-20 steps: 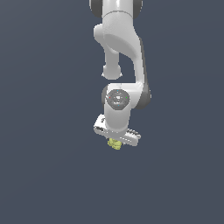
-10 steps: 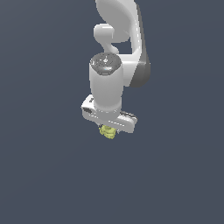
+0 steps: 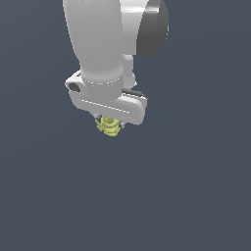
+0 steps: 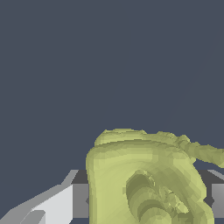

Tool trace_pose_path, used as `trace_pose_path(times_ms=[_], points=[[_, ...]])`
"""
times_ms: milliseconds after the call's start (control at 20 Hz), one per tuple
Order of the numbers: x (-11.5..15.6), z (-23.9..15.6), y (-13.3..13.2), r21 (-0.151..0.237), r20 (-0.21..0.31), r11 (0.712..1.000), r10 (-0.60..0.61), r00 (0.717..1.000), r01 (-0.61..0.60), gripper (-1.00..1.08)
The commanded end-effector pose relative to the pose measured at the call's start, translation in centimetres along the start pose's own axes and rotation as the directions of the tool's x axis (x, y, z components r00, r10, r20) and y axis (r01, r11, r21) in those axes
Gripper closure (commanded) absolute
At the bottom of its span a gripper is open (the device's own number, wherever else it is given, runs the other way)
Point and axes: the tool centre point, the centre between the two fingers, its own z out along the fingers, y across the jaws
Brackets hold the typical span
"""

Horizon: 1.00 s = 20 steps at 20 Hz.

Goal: Pick up the object and move it to a goal position.

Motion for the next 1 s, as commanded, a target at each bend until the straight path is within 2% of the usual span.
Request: trace_pose_path(times_ms=[0,500,950], points=[[0.1,-2.8,0.9,0.0,0.001,1.0,0.0,1.0,0.0,1.08],[0.7,-12.7,3.7,-0.001,0.001,1.0,0.0,1.0,0.0,1.08],[1.3,-17.8,5.2,-0.001,0.0,1.0,-0.001,1.0,0.001,1.08]])
